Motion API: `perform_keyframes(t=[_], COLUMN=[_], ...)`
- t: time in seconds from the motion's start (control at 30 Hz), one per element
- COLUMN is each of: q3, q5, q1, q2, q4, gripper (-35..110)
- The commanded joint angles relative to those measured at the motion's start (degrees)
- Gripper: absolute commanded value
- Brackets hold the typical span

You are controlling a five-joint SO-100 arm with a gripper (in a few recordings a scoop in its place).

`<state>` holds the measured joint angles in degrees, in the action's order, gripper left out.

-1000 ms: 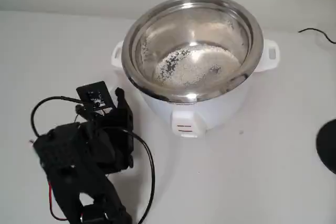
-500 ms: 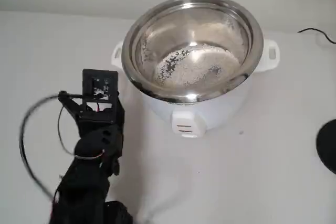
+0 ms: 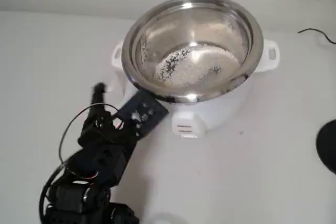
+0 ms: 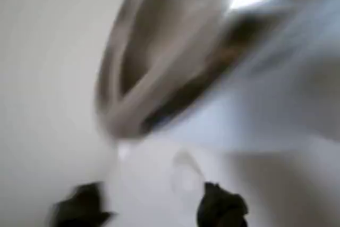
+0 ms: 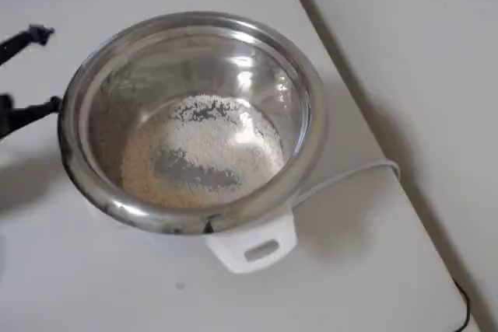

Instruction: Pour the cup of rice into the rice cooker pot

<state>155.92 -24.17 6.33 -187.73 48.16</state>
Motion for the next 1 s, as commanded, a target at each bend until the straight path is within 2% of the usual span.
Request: perform_keyframes(t=[0.0,0.07,0.33,0.53,0.77,0.97], q3=[-9.93,-12.13,-8.35,0.79,12.83,13.97], q5=[11.51,11.51,13.36,11.87,13.8,15.47], q1=[-10.37,-12.22,-19.25,-20.04,-15.91,-15.64], q2=[-0.79,-0.79,-0.7,-0.62,-0.62,-0.62], q4=[10.2,16.88,31.55,31.46,27.77,27.25], gripper=[7,0,0,0,0,0])
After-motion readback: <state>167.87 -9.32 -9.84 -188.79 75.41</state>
